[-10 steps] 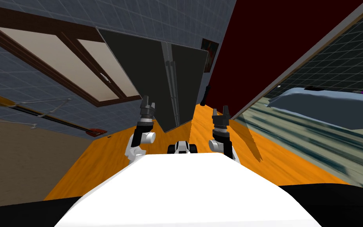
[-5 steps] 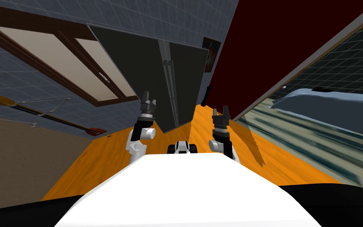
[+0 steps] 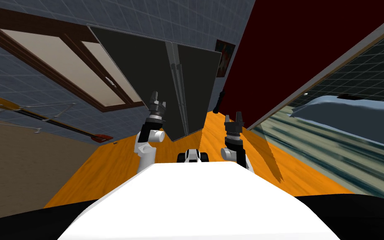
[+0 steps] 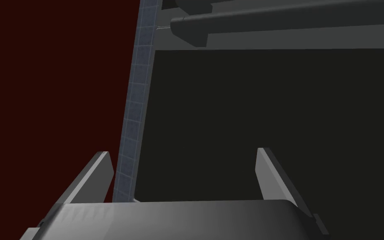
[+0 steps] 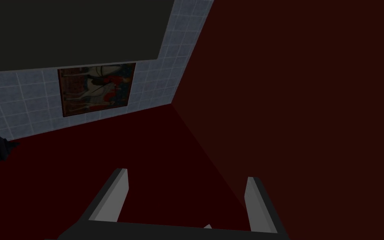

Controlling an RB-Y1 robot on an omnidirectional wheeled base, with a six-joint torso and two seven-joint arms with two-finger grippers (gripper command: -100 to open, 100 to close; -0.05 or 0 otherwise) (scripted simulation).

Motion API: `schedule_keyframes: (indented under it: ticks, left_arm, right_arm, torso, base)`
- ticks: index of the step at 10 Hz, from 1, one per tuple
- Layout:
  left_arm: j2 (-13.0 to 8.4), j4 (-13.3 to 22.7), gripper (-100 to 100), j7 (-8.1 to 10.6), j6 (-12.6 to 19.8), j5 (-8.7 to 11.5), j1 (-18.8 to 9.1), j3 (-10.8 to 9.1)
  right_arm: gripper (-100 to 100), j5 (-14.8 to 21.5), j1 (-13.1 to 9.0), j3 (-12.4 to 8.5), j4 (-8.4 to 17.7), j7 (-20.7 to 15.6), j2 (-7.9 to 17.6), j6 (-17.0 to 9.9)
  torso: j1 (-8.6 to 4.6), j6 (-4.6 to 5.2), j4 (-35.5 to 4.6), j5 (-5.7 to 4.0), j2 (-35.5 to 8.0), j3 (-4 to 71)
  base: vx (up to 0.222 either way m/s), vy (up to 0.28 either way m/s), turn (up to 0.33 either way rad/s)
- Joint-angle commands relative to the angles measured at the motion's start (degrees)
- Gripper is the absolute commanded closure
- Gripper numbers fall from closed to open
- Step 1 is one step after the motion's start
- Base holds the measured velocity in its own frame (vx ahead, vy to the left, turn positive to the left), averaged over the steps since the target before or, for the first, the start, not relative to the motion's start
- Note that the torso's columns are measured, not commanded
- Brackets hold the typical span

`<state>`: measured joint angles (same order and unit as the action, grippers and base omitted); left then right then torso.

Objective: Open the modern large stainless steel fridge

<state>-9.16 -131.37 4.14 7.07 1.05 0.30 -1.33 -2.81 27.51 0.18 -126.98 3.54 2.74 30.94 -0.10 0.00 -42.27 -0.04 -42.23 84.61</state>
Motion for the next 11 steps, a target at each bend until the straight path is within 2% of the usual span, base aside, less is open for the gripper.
schedule_keyframes:
  ticks: [1, 3, 4, 5, 6, 7, 8, 9, 10, 11]
  left_arm:
    - [-0.11, -0.14, -100, 1.82, 4.23, 0.33, -3.32, -0.66]
    - [-0.11, -0.14, -100, 1.82, 6.7, 0.33, -4.39, -0.66]
    - [-0.22, -0.03, -100, 3.45, 8.89, 0.63, -7.03, -1.37]
    - [-0.22, -0.03, -100, 3.45, 10.5, 0.63, -8.19, -1.37]
    - [-0.22, -0.03, -100, 3.45, 11.32, 0.63, -8.19, -1.37]
    - [-0.32, 0.14, -100, 5.08, 13.36, 0.91, -10.74, -2.15]
    - [-0.32, 0.14, -100, 5.08, 15.07, 0.91, -12.03, -2.15]
    - [-0.32, 0.14, -100, 5.08, 16.02, 0.91, -12.03, -2.15]
    - [-0.42, 0.34, -100, 6.71, 18.19, 1.18, -14.64, -2.99]
    - [-0.42, 0.34, -100, 6.71, 19.66, 1.18, -15.88, -2.99]
  right_arm:
    - [0, 0.0, 0.0, 0.0, 0.0, 0.0, 0.0, 0.0]
    - [0, 0.0, 0.0, 0.0, 0.0, 0.0, 0.0, 0.0]
    - [0, 0.0, -0.01, 0.0, 0.0, 0.0, 0.01, 0.0]
    - [0, 0.0, 0.0, 0.0, 0.0, 0.0, 0.0, 0.0]
    - [0, 0.0, 0.0, 0.0, 0.0, 0.0, 0.0, 0.0]
    - [0, 0.0, -0.01, 0.0, 0.0, 0.0, 0.0, 0.0]
    - [0, 0.0, 0.0, 0.0, 0.0, 0.0, 0.0, 0.0]
    - [0, 0.0, 0.0, 0.0, 0.0, 0.0, 0.0, 0.0]
    - [0, 0.0, -0.01, 0.0, 0.0, 0.0, 0.0, 0.0]
    - [0, 0.0, 0.0, 0.0, 0.0, 0.0, 0.0, 0.0]
  torso:
    - [0.19, 0.0, -0.02, 0.06, -0.1, -0.06]
    - [0.07, 0.0, 0.0, 0.03, -0.03, -0.01]
    - [0.2, 0.0, -0.04, 0.06, -0.14, -0.09]
    - [0.11, -0.01, -0.03, 0.04, -0.04, -0.04]
    - [0.04, 0.0, 0.0, 0.02, -0.02, -0.01]
    - [0.14, 0.0, -0.02, 0.04, -0.1, -0.06]
    - [0.07, -0.02, -0.02, 0.03, -0.03, -0.02]
    - [0.03, 0.01, 0.0, 0.02, 0.0, 0.0]
    - [0.16, 0.0, -0.03, 0.05, -0.12, -0.07]
    - [0.02, -0.02, -0.02, 0.02, -0.03, -0.03]
  base:
    - [0.069, -0.071, 0.072]
    - [0.045, -0.059, 0.026]
    - [0.059, -0.059, 0.068]
    - [0.064, -0.077, 0.058]
    - [0.036, -0.046, 0.005]
    - [0.062, -0.071, 0.092]
    - [0.071, -0.085, 0.05]
    - [0.035, -0.051, -0.008]
    - [0.067, -0.098, 0.088]
    - [0.072, -0.091, 0.066]
